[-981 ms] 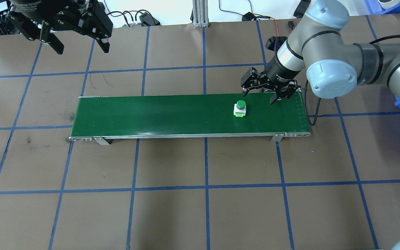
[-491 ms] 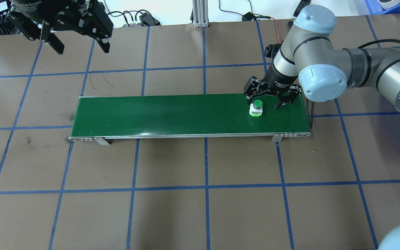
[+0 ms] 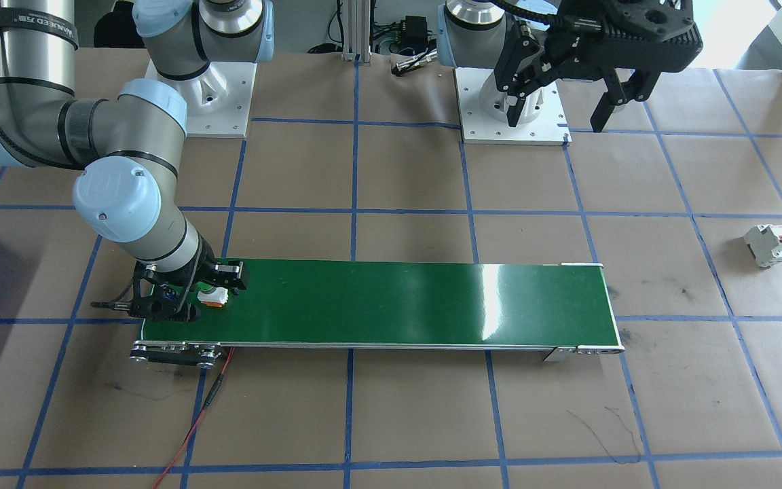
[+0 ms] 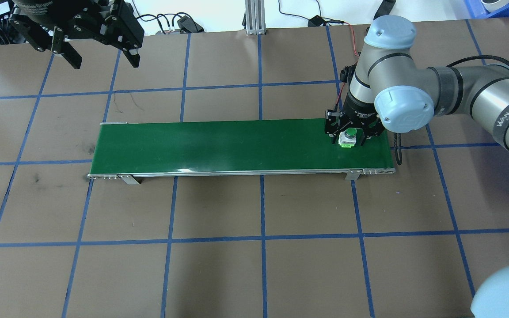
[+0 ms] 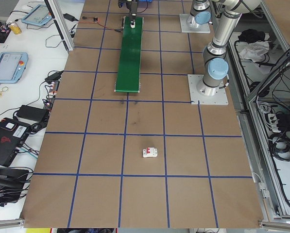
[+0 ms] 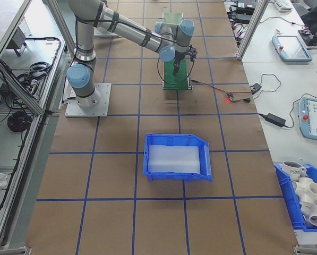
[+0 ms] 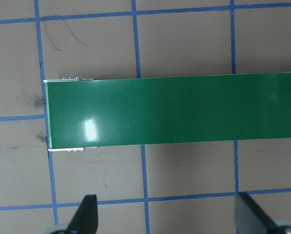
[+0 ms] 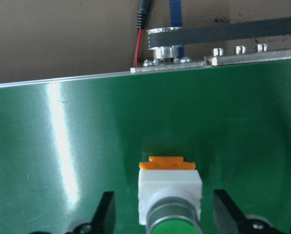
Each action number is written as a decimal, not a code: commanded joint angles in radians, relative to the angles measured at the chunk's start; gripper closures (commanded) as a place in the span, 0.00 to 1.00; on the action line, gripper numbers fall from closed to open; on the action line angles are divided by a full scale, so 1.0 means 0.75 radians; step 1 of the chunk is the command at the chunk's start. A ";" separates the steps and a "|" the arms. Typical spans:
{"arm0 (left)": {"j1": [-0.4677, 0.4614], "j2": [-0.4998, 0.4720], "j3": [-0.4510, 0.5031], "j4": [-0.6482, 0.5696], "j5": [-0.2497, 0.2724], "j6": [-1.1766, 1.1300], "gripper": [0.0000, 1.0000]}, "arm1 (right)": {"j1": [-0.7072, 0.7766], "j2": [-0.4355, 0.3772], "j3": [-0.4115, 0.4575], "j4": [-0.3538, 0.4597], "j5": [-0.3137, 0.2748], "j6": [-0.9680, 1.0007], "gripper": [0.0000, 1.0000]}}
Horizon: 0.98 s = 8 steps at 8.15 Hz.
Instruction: Move button from left to right
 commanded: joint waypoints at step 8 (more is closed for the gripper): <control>0.000 0.001 0.001 0.000 -0.001 0.000 0.00 | -0.443 -0.252 -0.157 0.334 -0.321 -1.144 1.00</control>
